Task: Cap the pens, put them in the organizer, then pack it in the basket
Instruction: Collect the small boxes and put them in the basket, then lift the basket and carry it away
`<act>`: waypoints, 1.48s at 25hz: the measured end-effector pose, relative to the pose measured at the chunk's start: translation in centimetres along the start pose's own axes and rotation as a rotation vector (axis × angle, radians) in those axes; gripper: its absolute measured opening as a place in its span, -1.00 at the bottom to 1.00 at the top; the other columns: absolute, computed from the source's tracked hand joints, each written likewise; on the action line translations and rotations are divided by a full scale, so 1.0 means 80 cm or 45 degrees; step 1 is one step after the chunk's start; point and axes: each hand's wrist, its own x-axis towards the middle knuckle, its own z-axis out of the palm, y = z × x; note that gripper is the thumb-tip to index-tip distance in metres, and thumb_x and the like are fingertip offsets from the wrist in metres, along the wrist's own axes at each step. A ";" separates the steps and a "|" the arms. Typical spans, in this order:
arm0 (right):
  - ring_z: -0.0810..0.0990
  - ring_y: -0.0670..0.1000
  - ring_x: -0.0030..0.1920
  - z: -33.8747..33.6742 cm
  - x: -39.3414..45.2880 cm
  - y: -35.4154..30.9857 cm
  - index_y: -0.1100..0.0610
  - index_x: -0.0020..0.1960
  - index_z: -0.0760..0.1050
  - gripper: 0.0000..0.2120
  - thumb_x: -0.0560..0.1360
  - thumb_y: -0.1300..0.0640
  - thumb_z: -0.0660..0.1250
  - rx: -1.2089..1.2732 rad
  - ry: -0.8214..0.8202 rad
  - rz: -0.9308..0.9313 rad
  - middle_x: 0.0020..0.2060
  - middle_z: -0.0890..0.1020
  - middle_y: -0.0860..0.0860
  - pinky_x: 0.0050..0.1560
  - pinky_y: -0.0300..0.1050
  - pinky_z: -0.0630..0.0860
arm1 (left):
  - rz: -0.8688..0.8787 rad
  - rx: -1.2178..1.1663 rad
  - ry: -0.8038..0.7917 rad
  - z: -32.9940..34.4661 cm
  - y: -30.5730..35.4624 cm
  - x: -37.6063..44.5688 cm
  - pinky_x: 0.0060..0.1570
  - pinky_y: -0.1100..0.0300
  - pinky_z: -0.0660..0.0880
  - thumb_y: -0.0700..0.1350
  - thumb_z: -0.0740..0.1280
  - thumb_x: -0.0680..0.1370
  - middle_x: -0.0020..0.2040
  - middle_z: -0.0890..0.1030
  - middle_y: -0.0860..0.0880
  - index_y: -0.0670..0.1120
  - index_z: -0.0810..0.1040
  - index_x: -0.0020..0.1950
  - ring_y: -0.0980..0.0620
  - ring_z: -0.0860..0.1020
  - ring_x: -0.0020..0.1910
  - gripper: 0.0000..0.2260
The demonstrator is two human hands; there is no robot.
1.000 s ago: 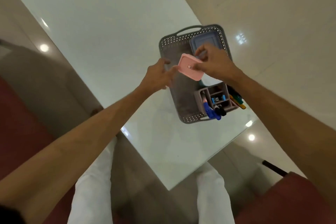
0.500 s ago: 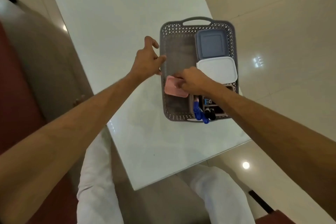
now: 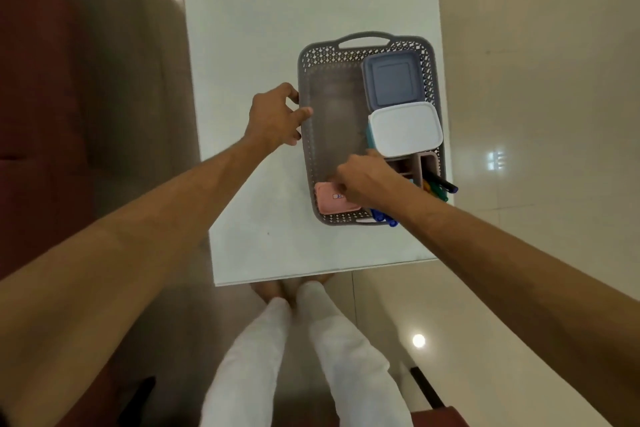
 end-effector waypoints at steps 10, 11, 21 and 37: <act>0.68 0.24 -0.09 -0.111 -0.025 0.082 0.23 0.03 0.67 -0.82 0.59 0.21 0.30 0.174 0.546 -0.230 -0.12 0.73 0.20 -0.03 0.08 0.60 | -0.318 -0.620 0.130 0.027 -0.040 -0.115 0.01 0.05 0.65 0.05 0.37 0.67 0.09 0.74 -0.07 -0.04 0.61 0.29 -0.09 0.72 -0.02 -0.74; 0.69 0.26 -0.02 -0.138 -0.013 0.110 0.23 0.10 0.67 -0.77 0.56 0.17 0.30 0.219 0.656 -0.147 -0.05 0.75 0.22 0.05 0.08 0.57 | -0.499 -0.764 0.098 0.041 -0.049 -0.141 0.05 0.04 0.62 0.11 0.32 0.69 0.14 0.72 -0.06 -0.03 0.59 0.26 -0.09 0.68 0.03 -0.73; 0.71 0.17 0.09 -0.202 0.123 0.190 0.19 0.12 0.72 -0.69 0.66 0.12 0.22 0.499 0.202 -0.198 0.02 0.76 0.17 0.18 -0.02 0.56 | -1.242 -1.957 0.744 0.233 0.025 -0.207 0.03 0.03 0.59 0.29 0.05 0.73 0.17 0.67 -0.13 -0.05 0.56 0.38 -0.12 0.63 0.13 -0.47; 0.63 0.14 -0.18 -0.173 0.087 0.341 0.16 -0.01 0.67 -0.76 0.65 0.22 0.22 0.838 -0.190 -0.160 -0.23 0.69 0.13 0.03 0.10 0.67 | -1.240 -1.963 1.294 0.328 0.147 -0.226 -0.15 0.14 0.59 -0.15 0.27 0.70 -0.14 0.63 -0.09 -0.08 0.61 -0.05 0.06 0.65 -0.22 -0.82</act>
